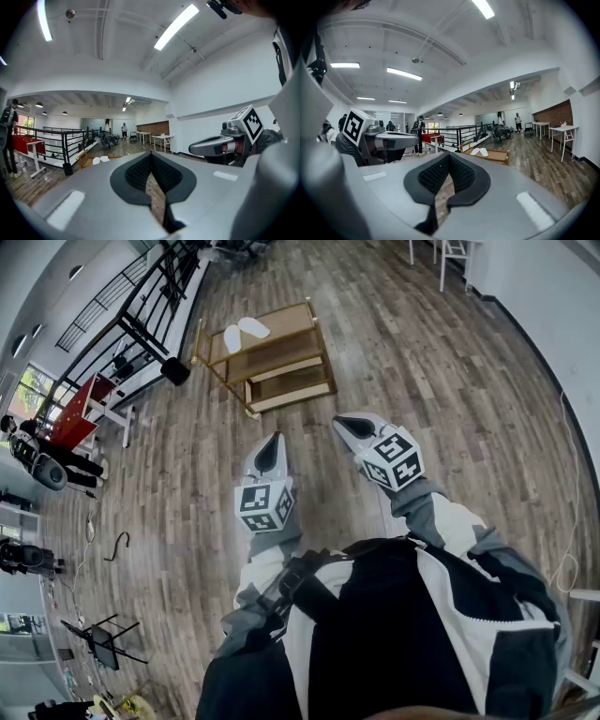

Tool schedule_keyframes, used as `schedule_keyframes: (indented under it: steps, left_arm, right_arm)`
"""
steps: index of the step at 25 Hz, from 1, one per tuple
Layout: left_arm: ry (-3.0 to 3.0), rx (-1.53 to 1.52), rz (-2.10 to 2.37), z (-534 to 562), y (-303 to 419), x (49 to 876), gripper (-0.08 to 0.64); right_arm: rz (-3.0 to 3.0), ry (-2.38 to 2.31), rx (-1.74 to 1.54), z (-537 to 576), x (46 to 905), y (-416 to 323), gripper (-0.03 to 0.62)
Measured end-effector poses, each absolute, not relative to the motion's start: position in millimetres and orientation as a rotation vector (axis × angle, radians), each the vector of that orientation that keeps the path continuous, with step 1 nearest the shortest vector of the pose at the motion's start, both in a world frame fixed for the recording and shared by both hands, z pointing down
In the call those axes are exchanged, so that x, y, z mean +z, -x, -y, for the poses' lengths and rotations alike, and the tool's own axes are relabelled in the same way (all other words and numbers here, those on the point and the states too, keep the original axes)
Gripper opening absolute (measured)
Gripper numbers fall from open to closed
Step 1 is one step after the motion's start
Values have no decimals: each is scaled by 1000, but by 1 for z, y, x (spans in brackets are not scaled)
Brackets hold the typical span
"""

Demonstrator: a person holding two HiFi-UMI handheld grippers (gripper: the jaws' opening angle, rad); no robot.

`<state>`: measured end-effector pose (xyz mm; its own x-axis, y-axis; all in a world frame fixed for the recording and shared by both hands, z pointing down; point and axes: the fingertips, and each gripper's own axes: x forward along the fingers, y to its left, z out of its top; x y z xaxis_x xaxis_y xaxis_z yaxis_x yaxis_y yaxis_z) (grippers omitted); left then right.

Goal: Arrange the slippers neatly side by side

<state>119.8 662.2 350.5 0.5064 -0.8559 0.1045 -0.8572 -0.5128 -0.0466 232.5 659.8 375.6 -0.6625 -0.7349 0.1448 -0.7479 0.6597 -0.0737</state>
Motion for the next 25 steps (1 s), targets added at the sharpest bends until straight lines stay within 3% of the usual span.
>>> schedule_keyframes:
  steps: [25]
  left_arm:
    - [-2658,244,1573,-693,-71,375,5]
  right_arm:
    - [2879,-1054,163,-686,373,-212,5]
